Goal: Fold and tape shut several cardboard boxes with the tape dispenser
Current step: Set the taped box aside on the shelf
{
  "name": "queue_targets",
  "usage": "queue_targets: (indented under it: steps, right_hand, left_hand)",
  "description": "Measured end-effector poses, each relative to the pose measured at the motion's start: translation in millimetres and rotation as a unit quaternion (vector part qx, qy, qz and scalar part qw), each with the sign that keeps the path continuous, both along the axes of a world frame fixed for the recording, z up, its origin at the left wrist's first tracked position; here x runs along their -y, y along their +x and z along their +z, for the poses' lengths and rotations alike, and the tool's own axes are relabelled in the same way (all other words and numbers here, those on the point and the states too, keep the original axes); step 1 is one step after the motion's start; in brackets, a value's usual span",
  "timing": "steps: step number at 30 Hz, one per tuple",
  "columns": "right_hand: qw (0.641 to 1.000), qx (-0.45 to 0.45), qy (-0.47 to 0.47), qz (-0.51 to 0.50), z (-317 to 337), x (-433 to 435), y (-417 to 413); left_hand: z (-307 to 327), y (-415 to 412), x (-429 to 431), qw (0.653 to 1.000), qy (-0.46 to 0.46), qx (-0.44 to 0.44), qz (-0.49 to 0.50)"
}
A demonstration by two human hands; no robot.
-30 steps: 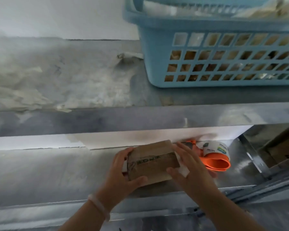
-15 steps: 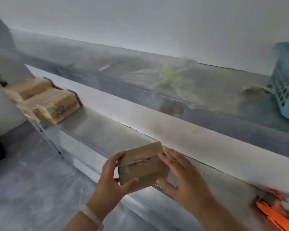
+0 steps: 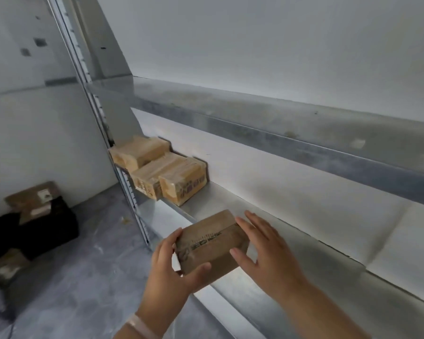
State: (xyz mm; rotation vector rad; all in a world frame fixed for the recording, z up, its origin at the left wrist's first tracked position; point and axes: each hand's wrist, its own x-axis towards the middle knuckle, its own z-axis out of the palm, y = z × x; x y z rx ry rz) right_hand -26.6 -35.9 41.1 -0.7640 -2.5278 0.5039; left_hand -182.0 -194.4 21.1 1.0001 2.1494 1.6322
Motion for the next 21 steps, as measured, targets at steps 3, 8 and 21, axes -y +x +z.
queue_targets:
  steps: [3, 8, 21]
  right_hand:
    - [1.000, 0.015, 0.002, 0.003, 1, -3, -41]
    - [0.999, 0.038, -0.012, -0.020, -7, -28, -92]
    - [0.987, 0.113, -0.085, -0.076, -33, -117, -181]
  left_hand:
    - [-6, -40, -15, 1.000, -0.004, 0.022, 0.018]
    - [-14, -95, -67, 0.999, -0.017, 0.043, 0.024]
    - [-39, -185, -206, 0.988, -0.125, 0.089, 0.033]
